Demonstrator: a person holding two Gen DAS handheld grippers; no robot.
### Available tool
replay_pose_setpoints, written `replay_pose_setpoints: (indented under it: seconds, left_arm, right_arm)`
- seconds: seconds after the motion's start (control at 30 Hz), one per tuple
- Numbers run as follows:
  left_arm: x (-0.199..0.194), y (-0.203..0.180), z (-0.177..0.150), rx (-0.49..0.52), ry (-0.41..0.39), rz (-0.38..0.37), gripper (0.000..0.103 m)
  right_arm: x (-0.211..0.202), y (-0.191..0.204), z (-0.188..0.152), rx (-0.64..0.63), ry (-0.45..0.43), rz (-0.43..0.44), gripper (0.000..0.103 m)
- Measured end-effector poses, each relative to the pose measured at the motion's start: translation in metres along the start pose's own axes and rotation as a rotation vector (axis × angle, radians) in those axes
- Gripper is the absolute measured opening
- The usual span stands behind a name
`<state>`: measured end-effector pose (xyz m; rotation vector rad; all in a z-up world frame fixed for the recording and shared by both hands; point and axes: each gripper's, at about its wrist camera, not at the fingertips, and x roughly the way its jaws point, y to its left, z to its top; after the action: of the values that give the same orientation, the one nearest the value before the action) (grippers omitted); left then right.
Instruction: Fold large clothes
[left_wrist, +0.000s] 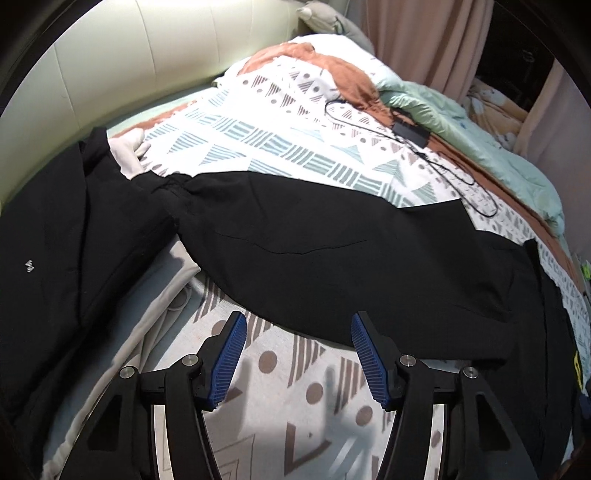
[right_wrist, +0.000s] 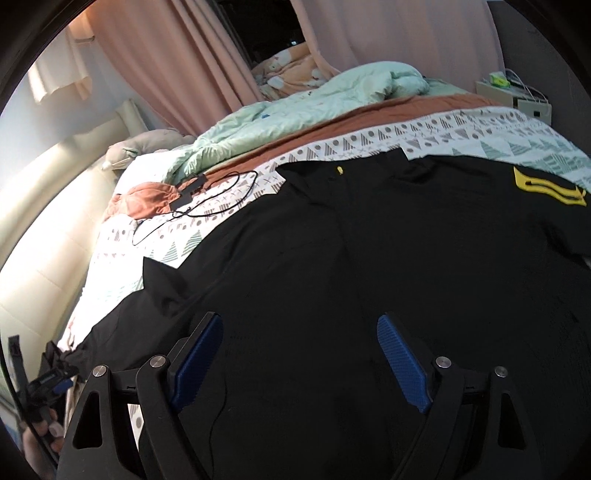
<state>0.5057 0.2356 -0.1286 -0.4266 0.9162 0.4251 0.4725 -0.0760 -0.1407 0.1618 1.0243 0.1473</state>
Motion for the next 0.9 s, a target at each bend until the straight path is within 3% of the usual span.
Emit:
replay_pose_setpoints:
  seconds: [0.1, 0.2, 0.47, 0.5, 0.6, 0.7, 0.77, 0.9]
  left_arm:
    - [0.017, 0.001, 0.000, -0.042, 0.024, 0.025, 0.061]
    - [0.036, 0.003, -0.002, -0.080, 0.059, 0.060, 0.061]
    - [0.072, 0.002, 0.007, -0.051, 0.120, 0.191, 0.060]
    - [0.074, 0.003, 0.011, -0.060, 0.117, 0.190, 0.051]
    - [0.074, 0.008, 0.022, -0.095, 0.122, 0.183, 0.006]
    - [0.057, 0.007, 0.037, -0.093, 0.091, 0.127, 0.003]
    - [0.038, -0.001, 0.048, -0.060, 0.050, 0.112, 0.003]
    - [-0.006, -0.017, 0.070, -0.012, -0.022, 0.044, 0.002]
  right_arm:
    - [0.012, -0.002, 0.001, 0.011, 0.021, -0.009, 0.077]
    - [0.021, -0.005, 0.000, 0.032, 0.046, -0.012, 0.077]
    - [0.029, -0.004, -0.001, 0.040, 0.068, -0.009, 0.077]
    - [0.031, -0.004, -0.002, 0.049, 0.073, 0.005, 0.077]
    - [0.034, -0.001, -0.003, 0.087, 0.099, 0.087, 0.073]
    - [0.033, 0.014, -0.005, 0.050, 0.091, 0.099, 0.069]
    - [0.036, 0.022, -0.005, 0.049, 0.108, 0.162, 0.053]
    - [0.043, 0.036, -0.005, 0.090, 0.133, 0.269, 0.043]
